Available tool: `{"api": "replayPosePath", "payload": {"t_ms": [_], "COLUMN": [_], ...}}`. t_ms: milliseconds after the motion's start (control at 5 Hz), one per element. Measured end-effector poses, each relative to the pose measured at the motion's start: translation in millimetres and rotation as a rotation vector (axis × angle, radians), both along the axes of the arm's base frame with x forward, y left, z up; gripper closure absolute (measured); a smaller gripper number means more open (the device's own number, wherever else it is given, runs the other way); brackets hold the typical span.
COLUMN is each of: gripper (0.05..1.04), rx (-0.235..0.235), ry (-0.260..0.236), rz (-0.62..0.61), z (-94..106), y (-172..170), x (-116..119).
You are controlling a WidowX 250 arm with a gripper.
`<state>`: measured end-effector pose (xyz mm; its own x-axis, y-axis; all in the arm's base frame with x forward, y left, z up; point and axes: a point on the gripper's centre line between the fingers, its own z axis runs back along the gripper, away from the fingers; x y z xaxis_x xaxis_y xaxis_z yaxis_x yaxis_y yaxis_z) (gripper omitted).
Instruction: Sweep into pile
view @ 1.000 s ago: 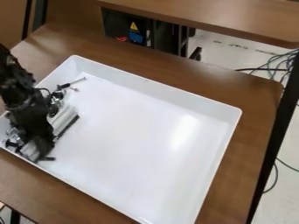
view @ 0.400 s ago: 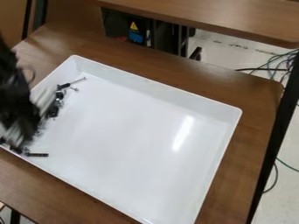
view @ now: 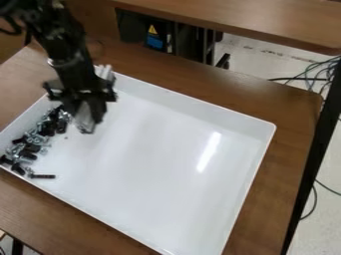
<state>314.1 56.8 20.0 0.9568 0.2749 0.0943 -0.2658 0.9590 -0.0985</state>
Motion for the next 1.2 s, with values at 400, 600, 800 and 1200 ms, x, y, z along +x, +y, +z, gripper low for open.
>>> {"api": "replayPosePath", "payload": {"t_ms": [400, 600, 800, 1200], "gripper": [0.724, 0.674, 0.355, 0.071], "rx": [-0.042, -0.016, -0.037, 0.033], "ry": [0.043, 0.028, 0.070, 0.093], "rz": [0.039, 0.033, -0.007, 0.013], "z": [-52.4, -55.6, -55.7, -14.3], "y": [-47, -46, -50, -46], "x": [16, 19, 11, 4]}}
